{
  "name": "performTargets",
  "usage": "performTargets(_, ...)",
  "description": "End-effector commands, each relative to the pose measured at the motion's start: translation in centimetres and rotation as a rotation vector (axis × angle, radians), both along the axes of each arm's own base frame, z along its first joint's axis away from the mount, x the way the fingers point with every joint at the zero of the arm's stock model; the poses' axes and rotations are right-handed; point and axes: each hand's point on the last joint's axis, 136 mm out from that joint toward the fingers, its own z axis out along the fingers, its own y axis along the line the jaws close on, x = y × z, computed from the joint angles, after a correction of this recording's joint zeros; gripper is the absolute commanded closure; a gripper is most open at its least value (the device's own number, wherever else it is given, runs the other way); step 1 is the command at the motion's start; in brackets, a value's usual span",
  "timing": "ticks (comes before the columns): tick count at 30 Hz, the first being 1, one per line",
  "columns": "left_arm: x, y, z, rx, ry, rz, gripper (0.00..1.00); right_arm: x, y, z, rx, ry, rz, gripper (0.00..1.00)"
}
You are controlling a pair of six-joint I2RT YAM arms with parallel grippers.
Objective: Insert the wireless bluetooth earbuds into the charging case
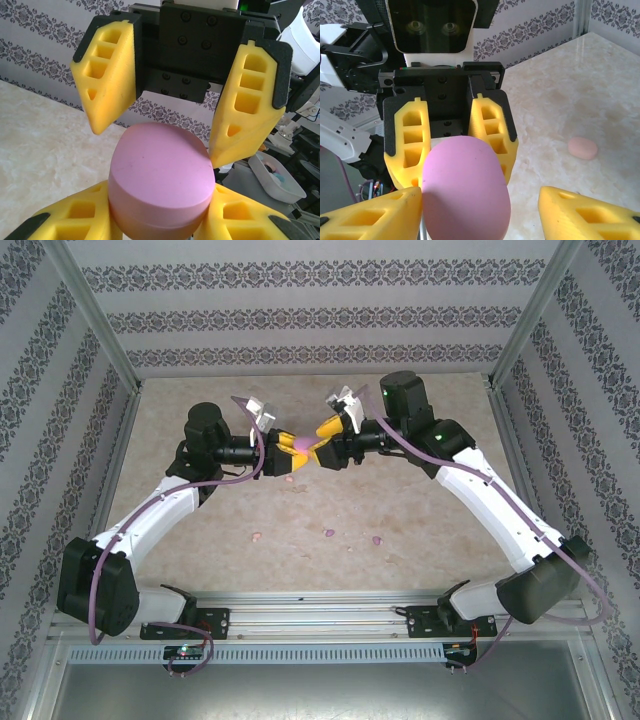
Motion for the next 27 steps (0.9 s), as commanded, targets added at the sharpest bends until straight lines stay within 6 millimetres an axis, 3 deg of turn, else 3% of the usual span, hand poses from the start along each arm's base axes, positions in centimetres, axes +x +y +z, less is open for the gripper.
performTargets(1,-1.1,-0.1,2.4,-0.034,-0.081,-0.054,0.79,-0.7,0.5,0.3,0.006,-0.001,0.047,0.37)
performTargets(6,-1.0,-0.1,2.5,-0.039,-0.081,-0.054,0.8,-1.0,0.4,-0.2,0.002,0.016,0.049,0.34)
performTargets(12,-1.1,-0.1,2.6,-0.046,-0.079,-0.059,0.8,-0.3,0.5,0.2,0.018,0.059,0.024,0.56)
performTargets(15,-1.3,-0.1,2.7,-0.053,-0.084,-0.06,0.8,0.1,0.5,0.6,0.037,0.08,0.008,0.61)
performTargets(27,-2.1,0.2,2.9,-0.053,-0.098,-0.062,0.8,3.1,-1.4,1.6,0.13,0.181,-0.156,0.56)
